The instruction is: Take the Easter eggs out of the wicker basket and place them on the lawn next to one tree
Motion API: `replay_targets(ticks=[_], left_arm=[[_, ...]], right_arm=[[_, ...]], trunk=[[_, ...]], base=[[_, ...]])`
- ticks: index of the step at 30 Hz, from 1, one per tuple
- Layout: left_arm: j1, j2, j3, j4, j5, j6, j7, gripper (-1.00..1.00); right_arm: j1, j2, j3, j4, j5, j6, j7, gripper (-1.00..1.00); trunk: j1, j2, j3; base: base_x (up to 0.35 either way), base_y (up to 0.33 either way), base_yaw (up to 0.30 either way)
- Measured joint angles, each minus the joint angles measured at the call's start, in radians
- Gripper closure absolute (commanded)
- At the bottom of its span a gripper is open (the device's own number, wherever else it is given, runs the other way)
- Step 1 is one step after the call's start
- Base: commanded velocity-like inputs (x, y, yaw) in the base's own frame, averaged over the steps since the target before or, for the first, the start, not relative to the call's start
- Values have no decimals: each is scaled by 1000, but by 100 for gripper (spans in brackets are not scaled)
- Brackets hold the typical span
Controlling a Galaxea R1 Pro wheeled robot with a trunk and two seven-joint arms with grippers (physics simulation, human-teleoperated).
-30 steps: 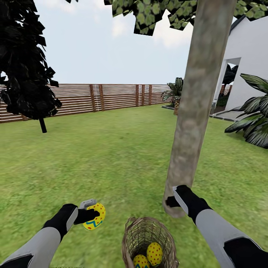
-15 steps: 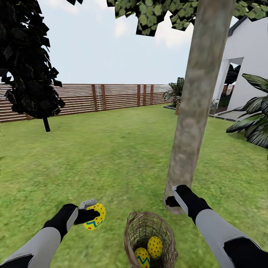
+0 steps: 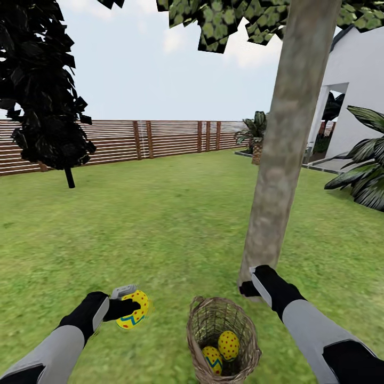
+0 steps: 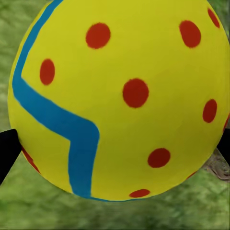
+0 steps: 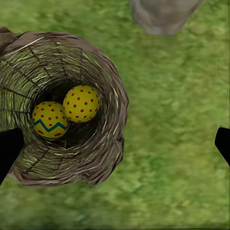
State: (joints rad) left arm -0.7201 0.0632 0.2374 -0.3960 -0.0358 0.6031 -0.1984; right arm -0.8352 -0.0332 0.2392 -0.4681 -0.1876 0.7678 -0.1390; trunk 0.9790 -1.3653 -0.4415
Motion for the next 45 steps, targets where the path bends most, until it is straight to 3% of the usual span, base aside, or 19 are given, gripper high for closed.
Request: replay_targets(ticks=[2, 4, 5, 7, 8, 10, 18, 28, 33, 36, 40, 45], left_arm=[[0, 9, 0, 0, 1, 2, -3, 100], [0, 10, 0, 0, 1, 2, -4, 100], [0, 9, 0, 0, 2, 2, -4, 100], [0, 7, 0, 0, 1, 2, -3, 100], [0, 6, 0, 0, 1, 1, -2, 100], [0, 5, 0, 0, 1, 1, -1, 100], [0, 19, 0, -12, 0, 0, -1, 100], [0, 26, 0, -28, 0, 0, -1, 100], [0, 60, 1, -68, 1, -3, -2, 100], [0, 61, 6, -73, 3, -7, -4, 100], [0, 61, 61, -78, 4, -6, -6, 100], [0, 37, 70, -184, 14, 5, -4, 100]], right_arm=[[0, -82, -4, 2, 2, 5, 21, -100], [0, -175, -1, 5, -32, 13, 165, -100], [0, -217, 1, 5, -19, 16, 262, -100], [0, -289, 2, 9, 13, 12, 314, -100], [0, -318, 2, 24, 17, 7, 323, -100], [0, -343, 2, 68, 18, -9, 328, -100], [0, -272, 8, 134, 26, -11, 285, -100], [0, -261, 10, 135, 27, -14, 273, -100], [0, -252, 10, 135, 28, -14, 270, -100], [0, -249, 10, 135, 28, -14, 270, -100], [0, -248, 10, 135, 28, -14, 271, -100], [0, -248, 10, 135, 28, -14, 272, -100]], trunk=[[0, 0, 0], [0, 0, 0], [0, 0, 0], [0, 0, 0], [0, 0, 0], [0, 0, 0], [0, 0, 0], [0, 0, 0], [0, 0, 0], [0, 0, 0], [0, 0, 0], [0, 0, 0]], base=[[0, 280, 0], [0, 254, 0], [0, 239, 0], [0, 226, 0], [0, 205, 0], [0, 171, 0], [0, 32, 0], [0, 0, 0], [0, 0, 0], [0, 0, 0], [0, 0, 0], [0, 0, 0]])
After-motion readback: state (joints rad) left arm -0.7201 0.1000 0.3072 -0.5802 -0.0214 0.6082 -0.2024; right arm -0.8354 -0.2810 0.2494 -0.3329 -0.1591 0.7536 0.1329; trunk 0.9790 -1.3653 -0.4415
